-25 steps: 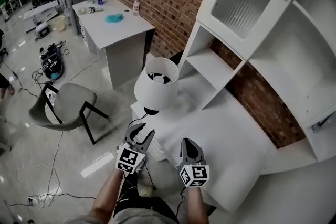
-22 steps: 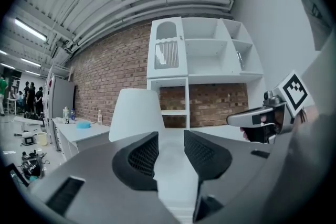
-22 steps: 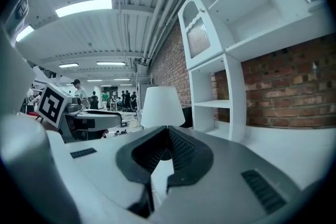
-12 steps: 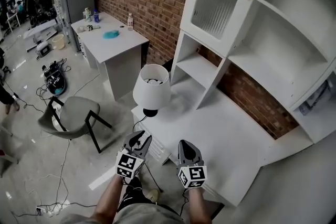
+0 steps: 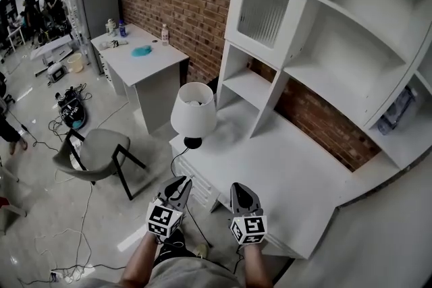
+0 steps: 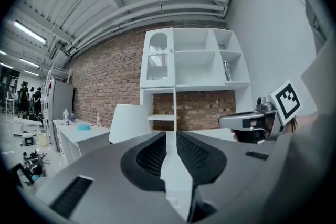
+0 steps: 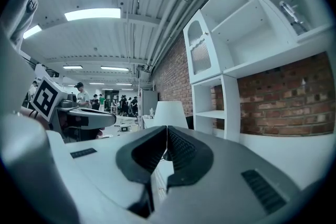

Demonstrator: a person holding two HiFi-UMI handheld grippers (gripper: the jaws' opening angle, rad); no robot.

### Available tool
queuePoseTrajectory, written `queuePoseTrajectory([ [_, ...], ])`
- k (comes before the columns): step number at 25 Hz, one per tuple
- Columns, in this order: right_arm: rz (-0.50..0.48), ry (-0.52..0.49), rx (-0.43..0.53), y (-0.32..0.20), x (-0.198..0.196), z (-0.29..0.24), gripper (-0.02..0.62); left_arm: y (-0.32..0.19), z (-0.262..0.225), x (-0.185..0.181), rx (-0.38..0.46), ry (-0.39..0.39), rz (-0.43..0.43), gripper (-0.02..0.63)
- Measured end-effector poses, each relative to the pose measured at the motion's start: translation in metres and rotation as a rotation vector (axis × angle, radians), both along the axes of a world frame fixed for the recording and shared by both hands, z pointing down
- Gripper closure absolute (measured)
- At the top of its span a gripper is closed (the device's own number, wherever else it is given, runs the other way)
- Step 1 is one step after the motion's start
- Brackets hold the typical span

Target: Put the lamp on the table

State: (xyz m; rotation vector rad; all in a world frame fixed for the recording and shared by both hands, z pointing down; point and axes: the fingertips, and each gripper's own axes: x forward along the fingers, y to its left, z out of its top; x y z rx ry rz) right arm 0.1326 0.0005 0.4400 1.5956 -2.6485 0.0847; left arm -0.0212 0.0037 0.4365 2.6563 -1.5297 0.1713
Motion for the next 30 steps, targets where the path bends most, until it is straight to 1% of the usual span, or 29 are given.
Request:
queuePoseTrajectory([
  [7, 0.007, 0.001, -0.021, 0.026, 0.007, 0.009, 0.571, 0.025, 0.005, 0.006, -0.019, 0.001, 0.014, 0.565],
  [13, 0.003, 0.003, -0.033, 0.036, 0.011, 0.016, 0.572, 0.031, 0.008, 0.004, -0.029, 0.036, -0.026, 0.600],
  [17, -0.009, 0.009, -0.038, 0.037, 0.008, 0.017, 0.572, 0.030, 0.005, 0.002, -0.029, 0.027, -0.029, 0.601],
  [21, -0.007, 0.014, -0.038, 0.038, 0.009, 0.020, 0.572, 0.031, 0.012, 0.003, -0.034, 0.019, -0.025, 0.601],
  [30, -0.006, 0.017, -0.042, 0.036, 0.013, 0.021, 0.572, 0.028, 0.014, 0.009, -0.054, 0.022, -0.016, 0.601],
])
